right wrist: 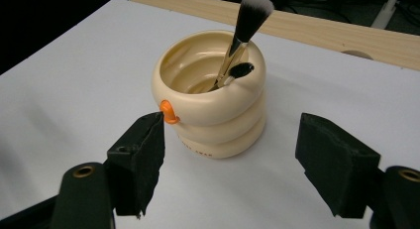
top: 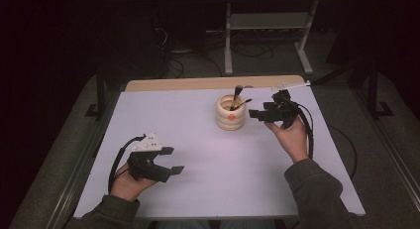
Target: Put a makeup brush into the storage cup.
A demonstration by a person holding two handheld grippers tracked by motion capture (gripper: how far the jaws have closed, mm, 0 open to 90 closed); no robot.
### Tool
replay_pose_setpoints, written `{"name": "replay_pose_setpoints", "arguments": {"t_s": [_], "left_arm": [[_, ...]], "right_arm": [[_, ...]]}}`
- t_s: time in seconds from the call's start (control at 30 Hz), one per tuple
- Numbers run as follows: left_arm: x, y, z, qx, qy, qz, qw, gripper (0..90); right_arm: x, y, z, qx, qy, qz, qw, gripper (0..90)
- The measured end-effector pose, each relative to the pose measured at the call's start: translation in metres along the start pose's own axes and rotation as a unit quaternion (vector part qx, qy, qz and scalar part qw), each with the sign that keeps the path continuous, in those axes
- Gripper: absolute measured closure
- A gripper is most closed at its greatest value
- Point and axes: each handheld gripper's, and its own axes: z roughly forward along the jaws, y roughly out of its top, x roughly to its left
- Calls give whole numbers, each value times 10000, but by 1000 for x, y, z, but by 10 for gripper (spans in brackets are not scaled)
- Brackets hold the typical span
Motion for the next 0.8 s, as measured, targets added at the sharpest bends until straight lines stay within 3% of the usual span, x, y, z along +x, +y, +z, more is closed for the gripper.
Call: {"name": "replay_pose_setpoints", "arguments": {"t_s": [0.8], "left_arm": [[7,-6,4,-51,275,-260,9993,201]], "right_arm": [[5,-34,-13,-163,-16,-76,9998,243]]}}
